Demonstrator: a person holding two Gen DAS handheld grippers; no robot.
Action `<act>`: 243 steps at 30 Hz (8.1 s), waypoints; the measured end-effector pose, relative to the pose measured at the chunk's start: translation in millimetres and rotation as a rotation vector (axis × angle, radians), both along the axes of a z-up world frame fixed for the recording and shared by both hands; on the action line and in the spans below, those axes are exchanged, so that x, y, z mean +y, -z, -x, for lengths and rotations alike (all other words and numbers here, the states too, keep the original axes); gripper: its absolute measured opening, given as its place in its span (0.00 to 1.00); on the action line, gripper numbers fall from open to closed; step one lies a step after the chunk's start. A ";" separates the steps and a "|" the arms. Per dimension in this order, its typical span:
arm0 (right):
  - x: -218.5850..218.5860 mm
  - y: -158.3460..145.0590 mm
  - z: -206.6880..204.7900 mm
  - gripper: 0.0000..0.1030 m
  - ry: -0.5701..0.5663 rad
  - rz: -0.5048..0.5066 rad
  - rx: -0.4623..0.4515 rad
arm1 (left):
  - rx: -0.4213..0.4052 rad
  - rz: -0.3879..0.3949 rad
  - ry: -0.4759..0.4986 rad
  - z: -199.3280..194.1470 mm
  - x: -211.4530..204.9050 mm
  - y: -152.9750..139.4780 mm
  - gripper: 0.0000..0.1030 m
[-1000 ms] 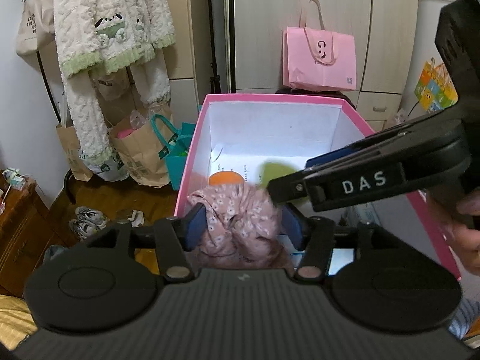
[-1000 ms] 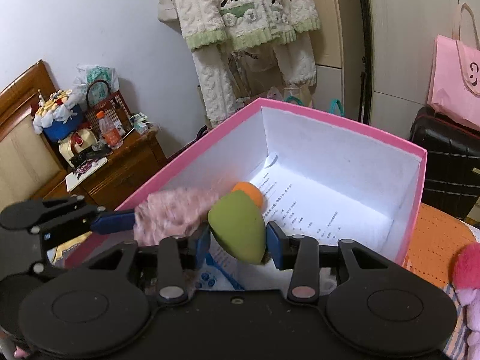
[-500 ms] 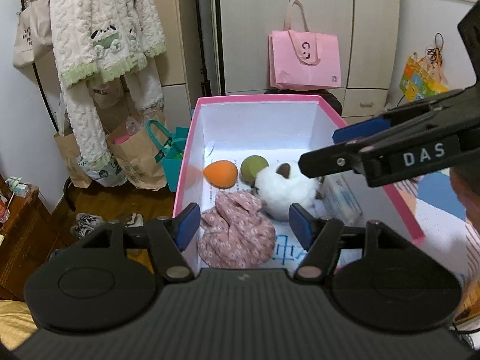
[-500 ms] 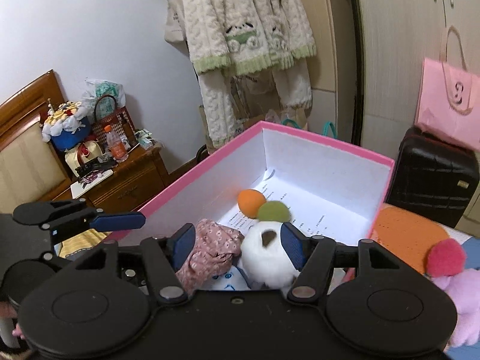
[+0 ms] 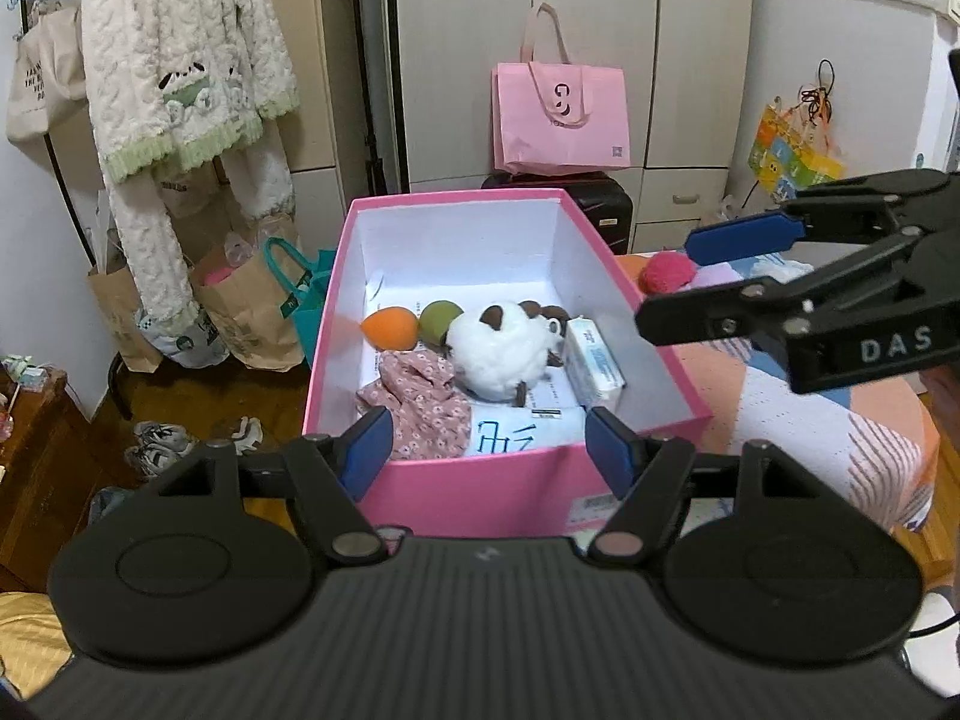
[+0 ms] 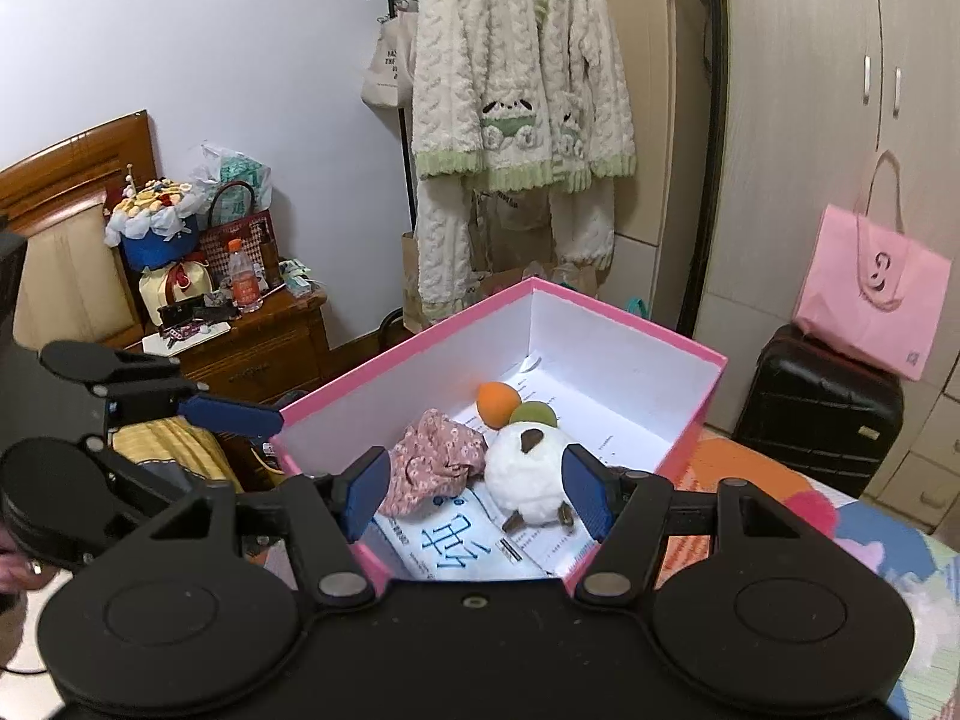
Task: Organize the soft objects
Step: 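Move both grippers away from the box back over the quilt, then close the left gripper on the red pompom while the right gripper closes on the white mesh puff, then carry the pompom and mesh puff with both grippers over the pink box, then open both grippers to drop the pompom and mesh puff into the box, then move both grippers back over the quilt toward the lilac teddy bear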
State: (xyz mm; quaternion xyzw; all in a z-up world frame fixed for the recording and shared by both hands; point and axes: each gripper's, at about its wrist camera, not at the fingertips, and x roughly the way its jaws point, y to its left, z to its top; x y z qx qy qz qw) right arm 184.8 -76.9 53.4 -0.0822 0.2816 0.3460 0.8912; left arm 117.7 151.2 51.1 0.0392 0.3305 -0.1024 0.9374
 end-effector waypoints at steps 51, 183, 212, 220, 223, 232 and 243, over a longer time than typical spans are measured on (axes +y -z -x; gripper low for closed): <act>-253.6 86.8 -22.9 0.79 0.442 -0.183 -0.091 | -0.042 0.149 0.189 -88.3 -211.2 65.4 0.81; -94.6 47.5 82.7 0.30 0.157 -0.256 -0.036 | -0.193 0.207 -0.107 47.1 -41.2 28.0 0.45; 14.6 68.7 -31.4 0.40 0.089 -0.011 0.081 | -0.043 0.050 -0.147 -61.9 -3.2 50.3 0.49; 17.1 63.6 -25.7 0.54 0.092 0.019 0.089 | -0.058 0.062 -0.165 -52.5 5.8 42.1 0.65; 16.0 59.0 -18.4 0.57 0.085 0.017 0.078 | -0.059 0.077 -0.146 -44.0 8.4 34.7 0.69; 12.6 36.3 13.1 0.65 0.074 0.026 0.004 | -0.075 0.086 -0.096 -5.6 9.6 8.8 0.73; -9.6 6.6 69.3 0.71 0.071 0.033 -0.095 | -0.101 0.094 -0.005 43.2 -2.1 -18.5 0.75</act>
